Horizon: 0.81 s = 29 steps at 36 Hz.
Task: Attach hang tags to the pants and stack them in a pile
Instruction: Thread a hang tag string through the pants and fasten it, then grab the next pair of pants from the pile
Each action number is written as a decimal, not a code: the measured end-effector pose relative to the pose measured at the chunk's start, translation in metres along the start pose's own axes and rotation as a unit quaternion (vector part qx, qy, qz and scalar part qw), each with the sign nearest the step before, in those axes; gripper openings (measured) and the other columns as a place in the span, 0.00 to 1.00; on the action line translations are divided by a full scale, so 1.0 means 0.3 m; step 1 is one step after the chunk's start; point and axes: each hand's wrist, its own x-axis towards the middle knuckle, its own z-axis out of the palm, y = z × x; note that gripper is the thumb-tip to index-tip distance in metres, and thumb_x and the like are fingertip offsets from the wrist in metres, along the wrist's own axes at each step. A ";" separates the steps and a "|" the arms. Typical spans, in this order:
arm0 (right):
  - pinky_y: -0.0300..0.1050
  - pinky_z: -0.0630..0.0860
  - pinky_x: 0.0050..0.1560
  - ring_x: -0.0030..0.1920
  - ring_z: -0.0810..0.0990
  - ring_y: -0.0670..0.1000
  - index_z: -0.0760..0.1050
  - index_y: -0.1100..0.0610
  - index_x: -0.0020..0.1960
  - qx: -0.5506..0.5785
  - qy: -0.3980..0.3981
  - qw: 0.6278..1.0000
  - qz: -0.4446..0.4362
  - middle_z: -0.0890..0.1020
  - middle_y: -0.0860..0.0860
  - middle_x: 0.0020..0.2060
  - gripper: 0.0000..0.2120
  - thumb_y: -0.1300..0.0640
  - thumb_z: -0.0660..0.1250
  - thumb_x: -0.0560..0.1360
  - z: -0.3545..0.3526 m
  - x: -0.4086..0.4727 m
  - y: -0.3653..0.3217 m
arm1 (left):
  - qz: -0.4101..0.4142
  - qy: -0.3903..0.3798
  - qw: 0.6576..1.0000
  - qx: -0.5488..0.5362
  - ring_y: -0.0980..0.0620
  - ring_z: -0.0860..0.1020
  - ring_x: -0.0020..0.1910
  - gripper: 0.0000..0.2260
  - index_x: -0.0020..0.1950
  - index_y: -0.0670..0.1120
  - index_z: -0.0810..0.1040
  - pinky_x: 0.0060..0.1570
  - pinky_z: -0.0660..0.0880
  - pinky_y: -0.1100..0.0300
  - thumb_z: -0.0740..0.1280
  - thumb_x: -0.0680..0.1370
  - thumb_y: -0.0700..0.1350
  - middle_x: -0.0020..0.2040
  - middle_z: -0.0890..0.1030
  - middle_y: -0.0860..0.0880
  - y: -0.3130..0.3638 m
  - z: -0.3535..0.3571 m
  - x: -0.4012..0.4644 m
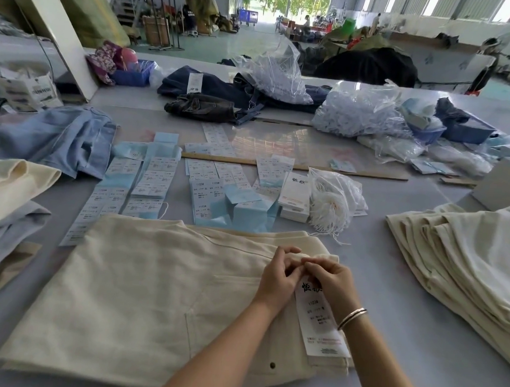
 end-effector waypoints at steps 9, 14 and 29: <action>0.38 0.71 0.40 0.38 0.79 0.49 0.82 0.57 0.50 -0.203 0.096 0.968 -0.114 0.83 0.51 0.39 0.08 0.66 0.67 0.74 -0.007 0.016 -0.007 | 0.045 -0.047 0.981 0.184 0.55 0.78 0.55 0.11 0.60 0.45 0.76 0.54 0.72 0.71 0.65 0.78 0.38 0.56 0.80 0.49 0.092 -0.133 -0.047; 0.40 0.68 0.42 0.38 0.78 0.49 0.81 0.57 0.52 -0.199 0.119 0.963 -0.138 0.83 0.53 0.44 0.10 0.66 0.65 0.75 -0.006 -0.006 -0.058 | 0.030 0.200 0.879 0.432 0.40 0.75 0.59 0.15 0.59 0.42 0.79 0.59 0.71 0.51 0.69 0.72 0.37 0.62 0.77 0.41 0.098 -0.514 -0.100; 0.48 0.77 0.51 0.57 0.76 0.54 0.62 0.43 0.73 -0.414 -0.234 0.782 -0.404 0.55 0.47 0.76 0.30 0.64 0.61 0.75 0.610 -0.246 -0.290 | -0.238 0.208 0.876 0.365 0.42 0.77 0.54 0.20 0.63 0.41 0.70 0.50 0.74 0.54 0.70 0.73 0.42 0.58 0.78 0.42 0.248 -1.046 -0.302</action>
